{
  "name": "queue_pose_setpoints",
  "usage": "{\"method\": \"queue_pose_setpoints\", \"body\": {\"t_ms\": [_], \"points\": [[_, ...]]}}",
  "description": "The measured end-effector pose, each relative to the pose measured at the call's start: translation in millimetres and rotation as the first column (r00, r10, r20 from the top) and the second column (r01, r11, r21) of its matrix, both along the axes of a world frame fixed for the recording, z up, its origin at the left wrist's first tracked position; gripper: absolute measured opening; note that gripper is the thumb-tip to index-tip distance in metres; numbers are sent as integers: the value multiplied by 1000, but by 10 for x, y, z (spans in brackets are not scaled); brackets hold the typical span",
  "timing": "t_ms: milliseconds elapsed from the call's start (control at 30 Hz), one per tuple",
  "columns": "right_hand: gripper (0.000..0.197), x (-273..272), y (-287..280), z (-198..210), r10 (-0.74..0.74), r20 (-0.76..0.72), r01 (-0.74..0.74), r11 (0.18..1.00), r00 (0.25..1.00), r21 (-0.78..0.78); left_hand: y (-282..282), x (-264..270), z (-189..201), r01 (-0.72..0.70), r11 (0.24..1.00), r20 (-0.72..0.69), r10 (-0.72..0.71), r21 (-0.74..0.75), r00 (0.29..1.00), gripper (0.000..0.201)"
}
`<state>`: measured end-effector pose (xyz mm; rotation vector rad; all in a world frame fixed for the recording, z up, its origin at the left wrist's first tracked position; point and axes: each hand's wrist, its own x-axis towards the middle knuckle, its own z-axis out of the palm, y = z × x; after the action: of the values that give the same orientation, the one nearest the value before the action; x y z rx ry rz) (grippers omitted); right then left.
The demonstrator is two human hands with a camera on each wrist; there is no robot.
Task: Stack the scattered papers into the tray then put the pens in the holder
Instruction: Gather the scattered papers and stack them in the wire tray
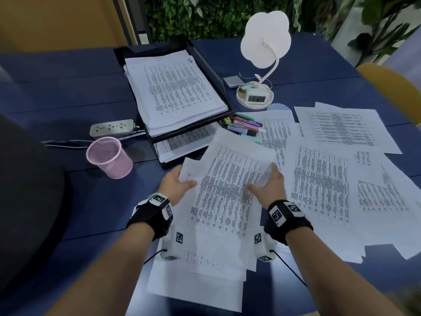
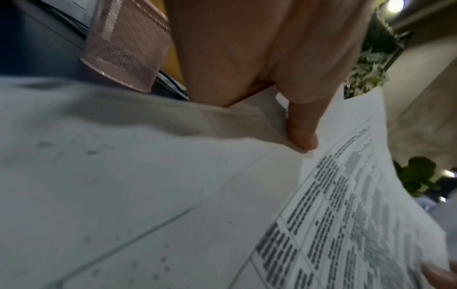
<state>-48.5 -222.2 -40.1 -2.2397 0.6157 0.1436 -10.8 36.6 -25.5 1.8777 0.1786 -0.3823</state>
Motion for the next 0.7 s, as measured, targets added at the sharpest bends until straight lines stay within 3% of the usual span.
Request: {"method": "queue_pose_setpoints", "body": {"t_ms": [67,133,233,300,433,567,633,700], "points": [[110,7,24,88,-154,90,136,973,984,187,71,43,102,-33,995,22,35,-97,999,38],[91,39,47,149,-204,109,160,934,973,319,111,82,220,-90,981,51,100,-173,994,38],[53,110,105,231,-50,109,3,922,993,387,95,129,406,-109,956,81,135,-273,987,41],[36,147,168,287,-20,133,-50,863,991,503,73,142,470,-56,948,106,94,-314,990,49],[39,173,214,341,-12,142,-70,826,990,560,61,149,488,-23,960,117,58,-280,991,55],[26,156,208,380,-141,110,44,787,984,615,103,168,440,-128,943,150,181,-308,972,47],[10,171,233,467,-208,166,56,768,964,638,113,189,430,-153,947,165,205,-282,965,42],[14,215,273,615,-250,248,26,751,936,660,109,220,436,-130,973,172,164,-193,971,46]]}}
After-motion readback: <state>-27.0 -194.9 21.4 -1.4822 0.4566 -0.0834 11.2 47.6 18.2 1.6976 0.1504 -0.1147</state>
